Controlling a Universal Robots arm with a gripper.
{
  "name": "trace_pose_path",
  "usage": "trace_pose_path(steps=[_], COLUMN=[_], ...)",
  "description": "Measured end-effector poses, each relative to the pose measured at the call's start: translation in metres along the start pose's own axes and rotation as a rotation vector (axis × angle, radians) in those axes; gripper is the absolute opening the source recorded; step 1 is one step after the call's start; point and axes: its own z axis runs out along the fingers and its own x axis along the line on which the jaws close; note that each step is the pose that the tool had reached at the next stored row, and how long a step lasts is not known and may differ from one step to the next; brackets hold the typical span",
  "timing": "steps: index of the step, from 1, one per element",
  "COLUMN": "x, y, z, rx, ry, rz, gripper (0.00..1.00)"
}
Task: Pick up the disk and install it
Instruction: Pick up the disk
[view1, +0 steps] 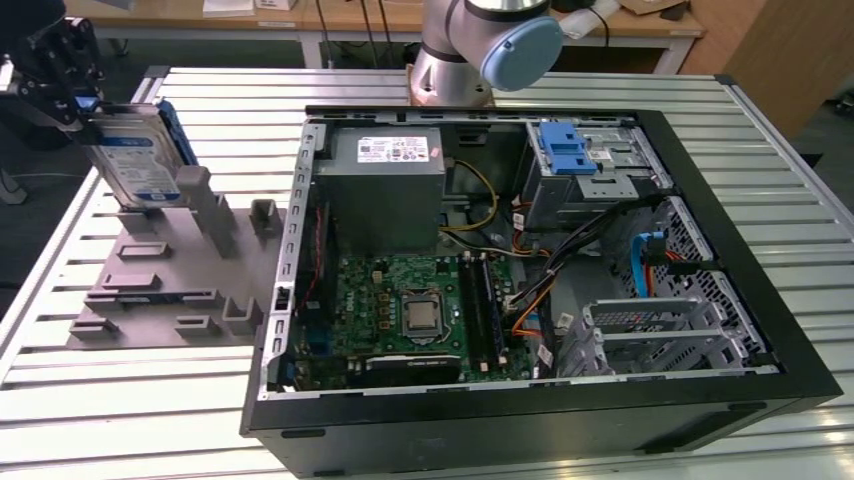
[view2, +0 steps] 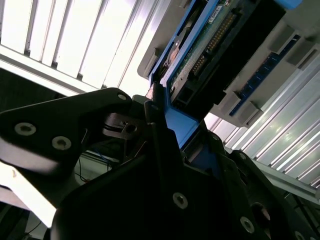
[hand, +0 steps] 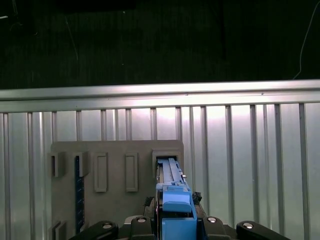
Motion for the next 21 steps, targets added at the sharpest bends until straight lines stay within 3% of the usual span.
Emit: trace_pose_path(steps=[15,21], x=[0.0,-0.0001], y=[0.0,0.0], z=[-0.0017,-0.0083], rx=[0.0001,0.0], ry=[0.0,0.0], rz=[0.0,0.0], gripper=[0.36,0.36])
